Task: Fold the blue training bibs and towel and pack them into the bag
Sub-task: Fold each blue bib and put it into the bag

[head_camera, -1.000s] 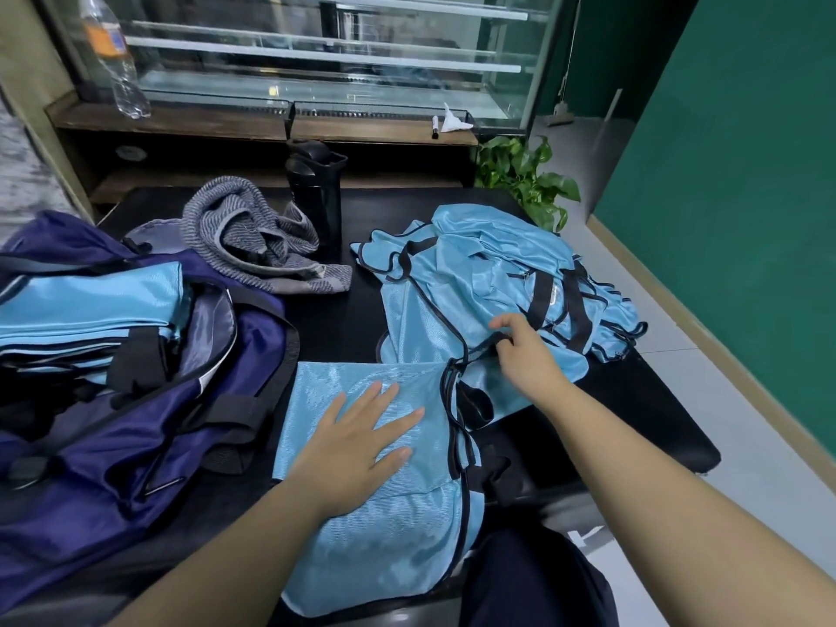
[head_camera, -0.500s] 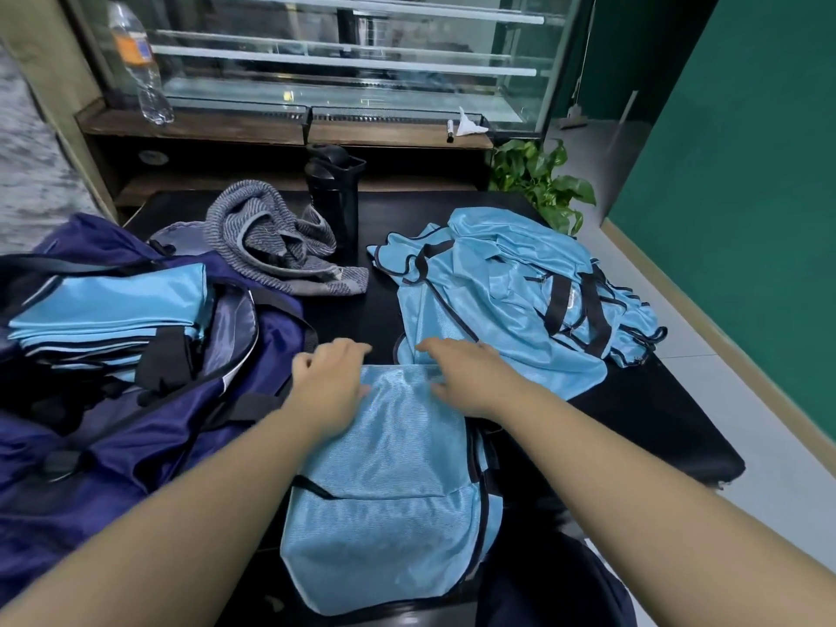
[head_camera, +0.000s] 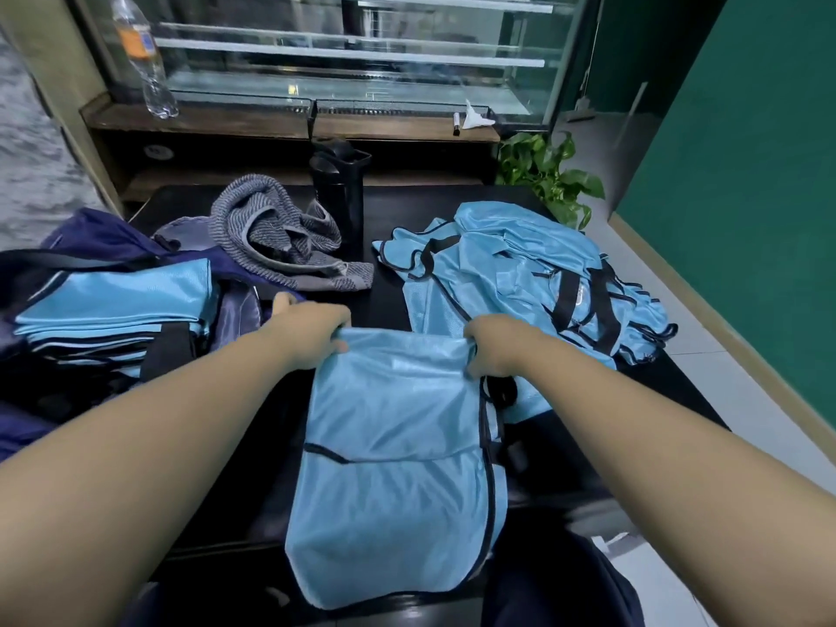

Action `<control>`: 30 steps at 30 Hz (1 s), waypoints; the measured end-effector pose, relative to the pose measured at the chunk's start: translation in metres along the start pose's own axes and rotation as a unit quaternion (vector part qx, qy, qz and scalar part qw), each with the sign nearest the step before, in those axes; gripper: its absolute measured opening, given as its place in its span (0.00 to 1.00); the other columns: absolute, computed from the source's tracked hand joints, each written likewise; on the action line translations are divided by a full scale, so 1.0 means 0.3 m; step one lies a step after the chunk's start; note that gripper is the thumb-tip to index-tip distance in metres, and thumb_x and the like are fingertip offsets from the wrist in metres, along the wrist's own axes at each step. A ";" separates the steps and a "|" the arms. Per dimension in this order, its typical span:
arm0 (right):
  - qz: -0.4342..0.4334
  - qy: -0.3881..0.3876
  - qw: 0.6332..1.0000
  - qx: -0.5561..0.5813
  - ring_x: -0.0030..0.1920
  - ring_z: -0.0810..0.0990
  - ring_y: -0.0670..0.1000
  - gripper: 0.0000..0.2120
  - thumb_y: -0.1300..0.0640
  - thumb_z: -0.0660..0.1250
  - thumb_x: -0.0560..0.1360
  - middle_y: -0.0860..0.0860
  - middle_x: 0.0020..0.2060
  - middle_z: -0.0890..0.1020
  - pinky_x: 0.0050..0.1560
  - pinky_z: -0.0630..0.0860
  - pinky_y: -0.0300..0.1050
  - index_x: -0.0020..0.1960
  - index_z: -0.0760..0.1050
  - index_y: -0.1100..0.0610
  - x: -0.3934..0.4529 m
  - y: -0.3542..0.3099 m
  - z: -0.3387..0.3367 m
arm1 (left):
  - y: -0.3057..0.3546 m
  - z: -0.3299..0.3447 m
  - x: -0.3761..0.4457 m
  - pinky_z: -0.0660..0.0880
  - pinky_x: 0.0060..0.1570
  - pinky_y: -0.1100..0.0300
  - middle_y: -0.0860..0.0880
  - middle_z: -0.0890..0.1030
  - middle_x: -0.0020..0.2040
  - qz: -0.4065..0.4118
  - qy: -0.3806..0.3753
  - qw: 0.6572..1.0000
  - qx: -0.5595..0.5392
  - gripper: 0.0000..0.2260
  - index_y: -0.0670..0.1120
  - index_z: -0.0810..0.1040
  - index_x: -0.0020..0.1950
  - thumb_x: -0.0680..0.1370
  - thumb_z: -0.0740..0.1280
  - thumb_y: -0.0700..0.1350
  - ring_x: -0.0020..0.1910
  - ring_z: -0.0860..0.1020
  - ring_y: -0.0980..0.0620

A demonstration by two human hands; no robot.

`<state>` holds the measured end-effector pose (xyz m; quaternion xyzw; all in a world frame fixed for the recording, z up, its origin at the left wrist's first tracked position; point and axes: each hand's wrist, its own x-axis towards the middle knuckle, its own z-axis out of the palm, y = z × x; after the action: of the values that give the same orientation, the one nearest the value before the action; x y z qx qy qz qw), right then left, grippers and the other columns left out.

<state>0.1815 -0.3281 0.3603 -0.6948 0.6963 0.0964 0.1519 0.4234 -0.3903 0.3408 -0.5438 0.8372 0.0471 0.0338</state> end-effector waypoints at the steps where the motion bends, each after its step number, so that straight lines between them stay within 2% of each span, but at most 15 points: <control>1: -0.002 0.040 0.999 0.007 0.49 0.76 0.56 0.12 0.58 0.66 0.72 0.54 0.50 0.78 0.43 0.73 0.46 0.55 0.74 0.58 -0.003 -0.001 -0.011 | -0.003 -0.018 -0.003 0.49 0.42 0.55 0.55 0.74 0.42 -0.003 0.042 0.999 -0.010 0.07 0.52 0.67 0.44 0.79 0.64 0.49 0.53 0.74 0.50; 4: -0.026 0.196 0.980 0.013 0.50 0.76 0.58 0.06 0.61 0.64 0.72 0.54 0.47 0.76 0.40 0.67 0.46 0.48 0.70 0.57 -0.019 0.000 -0.018 | -0.013 -0.048 -0.020 0.51 0.44 0.55 0.52 0.77 0.47 -0.025 0.166 0.985 -0.031 0.01 0.50 0.73 0.50 0.80 0.62 0.46 0.54 0.73 0.46; 6: -0.055 0.293 0.954 0.025 0.49 0.75 0.58 0.07 0.61 0.65 0.72 0.54 0.47 0.77 0.42 0.65 0.48 0.50 0.72 0.59 -0.039 0.011 0.001 | -0.010 -0.069 -0.054 0.54 0.49 0.53 0.49 0.76 0.49 -0.033 0.214 0.975 -0.049 0.03 0.49 0.75 0.51 0.80 0.62 0.44 0.54 0.73 0.45; 8: -0.082 0.346 0.934 0.041 0.47 0.74 0.58 0.08 0.62 0.67 0.72 0.54 0.46 0.77 0.43 0.65 0.49 0.50 0.73 0.59 -0.068 0.024 0.031 | -0.004 -0.085 -0.111 0.59 0.54 0.50 0.49 0.73 0.44 -0.015 0.231 0.971 -0.063 0.05 0.51 0.72 0.44 0.80 0.62 0.45 0.51 0.73 0.44; 11: -0.122 0.385 0.914 0.046 0.45 0.76 0.59 0.11 0.63 0.71 0.67 0.53 0.42 0.77 0.43 0.67 0.49 0.48 0.74 0.59 -0.143 0.043 0.087 | -0.010 -0.070 -0.224 0.61 0.53 0.49 0.50 0.73 0.44 0.039 0.259 0.962 -0.074 0.02 0.50 0.75 0.46 0.79 0.65 0.46 0.48 0.73 0.44; 13: -0.146 0.395 0.905 0.052 0.45 0.75 0.58 0.15 0.63 0.73 0.64 0.52 0.42 0.78 0.44 0.68 0.50 0.49 0.75 0.58 -0.208 0.060 0.135 | -0.020 -0.029 -0.317 0.60 0.51 0.53 0.51 0.75 0.43 0.084 0.257 0.958 -0.096 0.04 0.50 0.75 0.47 0.78 0.63 0.49 0.45 0.75 0.45; 16: -0.183 0.383 0.904 0.054 0.48 0.72 0.53 0.21 0.59 0.75 0.62 0.51 0.45 0.79 0.48 0.63 0.45 0.53 0.74 0.55 -0.308 0.082 0.211 | -0.025 0.058 -0.443 0.58 0.55 0.61 0.56 0.79 0.43 0.136 0.203 0.962 -0.122 0.07 0.56 0.70 0.48 0.76 0.56 0.55 0.44 0.74 0.51; 19: -0.228 0.341 0.911 0.038 0.50 0.72 0.51 0.22 0.53 0.70 0.63 0.49 0.48 0.78 0.51 0.63 0.43 0.56 0.70 0.51 -0.383 0.096 0.286 | -0.025 0.157 -0.535 0.52 0.64 0.65 0.57 0.78 0.42 0.191 0.178 0.962 -0.075 0.04 0.57 0.68 0.48 0.75 0.57 0.50 0.45 0.73 0.59; 21: -0.261 0.316 0.912 0.013 0.51 0.72 0.50 0.20 0.50 0.67 0.65 0.48 0.49 0.77 0.54 0.63 0.43 0.55 0.71 0.51 -0.415 0.104 0.337 | -0.028 0.210 -0.582 0.52 0.65 0.62 0.58 0.75 0.41 0.234 0.148 0.960 -0.034 0.07 0.56 0.70 0.49 0.74 0.58 0.46 0.45 0.73 0.61; 23: -0.292 0.298 0.909 -0.017 0.51 0.71 0.50 0.17 0.47 0.67 0.67 0.48 0.49 0.75 0.57 0.63 0.44 0.53 0.72 0.52 -0.436 0.111 0.386 | -0.034 0.246 -0.611 0.57 0.63 0.58 0.58 0.74 0.43 0.273 0.129 0.953 0.006 0.09 0.56 0.72 0.51 0.73 0.58 0.44 0.46 0.75 0.59; 26: -0.315 0.294 0.902 -0.036 0.54 0.70 0.49 0.15 0.41 0.66 0.71 0.47 0.52 0.73 0.64 0.62 0.48 0.47 0.73 0.52 -0.451 0.101 0.429 | -0.030 0.257 -0.618 0.61 0.59 0.55 0.56 0.76 0.45 0.301 0.127 0.944 0.050 0.10 0.55 0.75 0.51 0.72 0.59 0.47 0.50 0.76 0.55; 29: -0.309 0.319 0.896 0.001 0.54 0.72 0.49 0.13 0.44 0.62 0.76 0.47 0.50 0.77 0.64 0.62 0.47 0.39 0.74 0.53 -0.450 0.059 0.427 | 0.005 0.216 -0.594 0.60 0.59 0.55 0.57 0.74 0.43 0.299 0.107 0.948 0.029 0.06 0.55 0.76 0.43 0.73 0.61 0.53 0.49 0.73 0.55; 30: -0.304 0.327 0.895 0.013 0.52 0.74 0.49 0.13 0.47 0.62 0.76 0.47 0.48 0.78 0.62 0.64 0.46 0.39 0.74 0.54 -0.450 0.037 0.422 | 0.024 0.205 -0.571 0.60 0.59 0.56 0.57 0.73 0.41 0.291 0.108 0.950 0.022 0.08 0.54 0.76 0.39 0.74 0.61 0.54 0.47 0.73 0.54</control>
<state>0.1786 -0.1576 0.2875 -0.8627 0.4631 -0.1964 -0.0532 0.4869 -0.2249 0.2986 -0.2771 0.9587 -0.0227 -0.0601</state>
